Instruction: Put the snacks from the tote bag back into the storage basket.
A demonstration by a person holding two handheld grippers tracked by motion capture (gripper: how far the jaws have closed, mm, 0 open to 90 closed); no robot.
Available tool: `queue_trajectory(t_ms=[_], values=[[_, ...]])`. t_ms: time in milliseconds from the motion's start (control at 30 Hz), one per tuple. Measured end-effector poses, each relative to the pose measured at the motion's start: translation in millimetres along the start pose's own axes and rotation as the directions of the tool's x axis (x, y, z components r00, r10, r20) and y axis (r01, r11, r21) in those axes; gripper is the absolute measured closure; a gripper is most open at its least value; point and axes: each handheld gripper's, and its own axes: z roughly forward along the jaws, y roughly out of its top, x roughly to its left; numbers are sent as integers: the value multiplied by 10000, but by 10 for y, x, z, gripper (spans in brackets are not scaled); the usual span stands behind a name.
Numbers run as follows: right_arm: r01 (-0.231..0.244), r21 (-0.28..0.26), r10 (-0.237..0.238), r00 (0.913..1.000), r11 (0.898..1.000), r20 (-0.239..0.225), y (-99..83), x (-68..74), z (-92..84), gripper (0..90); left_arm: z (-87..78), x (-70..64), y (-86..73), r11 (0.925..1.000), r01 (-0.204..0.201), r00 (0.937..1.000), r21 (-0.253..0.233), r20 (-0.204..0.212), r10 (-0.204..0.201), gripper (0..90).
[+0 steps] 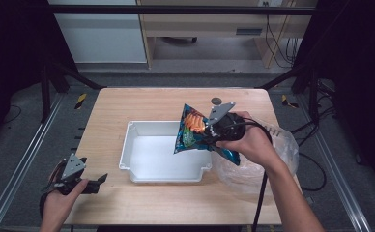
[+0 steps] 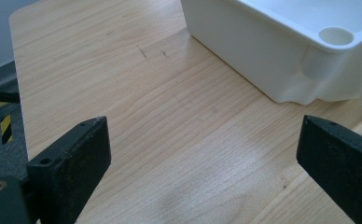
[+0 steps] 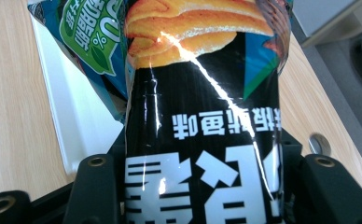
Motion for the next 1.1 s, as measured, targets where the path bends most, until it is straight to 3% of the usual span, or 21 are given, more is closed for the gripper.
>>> queue_trajectory(t_ms=[233, 1100], values=[[225, -114, -228, 9992, 9997, -319, 192, 66, 222, 448, -2, 3, -2, 10000, 17, 10000, -2, -1, -17, 26], [641, -65, -645, 9943, 9979, -845, 514, 183, 696, 448, 2, 8, 3, 9999, -94, 9999, 42, -70, 94, 26]])
